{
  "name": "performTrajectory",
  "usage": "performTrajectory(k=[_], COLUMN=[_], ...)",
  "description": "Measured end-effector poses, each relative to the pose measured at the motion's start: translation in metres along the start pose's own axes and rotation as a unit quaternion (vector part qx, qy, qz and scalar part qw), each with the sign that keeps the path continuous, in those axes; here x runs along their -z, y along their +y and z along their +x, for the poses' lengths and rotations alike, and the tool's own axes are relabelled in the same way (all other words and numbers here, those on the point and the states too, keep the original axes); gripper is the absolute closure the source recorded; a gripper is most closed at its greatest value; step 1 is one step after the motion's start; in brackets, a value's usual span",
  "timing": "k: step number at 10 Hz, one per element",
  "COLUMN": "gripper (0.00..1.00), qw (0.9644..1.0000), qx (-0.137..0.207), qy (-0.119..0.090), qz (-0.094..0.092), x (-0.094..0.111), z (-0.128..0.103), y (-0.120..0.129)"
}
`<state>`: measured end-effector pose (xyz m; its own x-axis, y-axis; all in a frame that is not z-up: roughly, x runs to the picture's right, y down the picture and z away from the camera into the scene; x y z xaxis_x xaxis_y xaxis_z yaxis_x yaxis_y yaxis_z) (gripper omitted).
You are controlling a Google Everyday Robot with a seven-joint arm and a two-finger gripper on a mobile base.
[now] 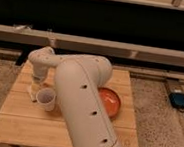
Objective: Place the white sponge in the ceramic cup
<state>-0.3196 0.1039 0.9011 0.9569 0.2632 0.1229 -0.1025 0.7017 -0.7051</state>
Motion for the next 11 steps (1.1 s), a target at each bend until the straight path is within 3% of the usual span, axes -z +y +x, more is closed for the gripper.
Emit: performTrajectory(k=[6, 11], gripper=[0.20, 0.20], qw=[0.9995, 0.9979], qx=[0.023, 0.046], qy=[0.002, 0.017], qz=[-0.021, -0.041], x=[-0.006, -0.017], z=[-0.016, -0.032], y=[0.015, 0.029])
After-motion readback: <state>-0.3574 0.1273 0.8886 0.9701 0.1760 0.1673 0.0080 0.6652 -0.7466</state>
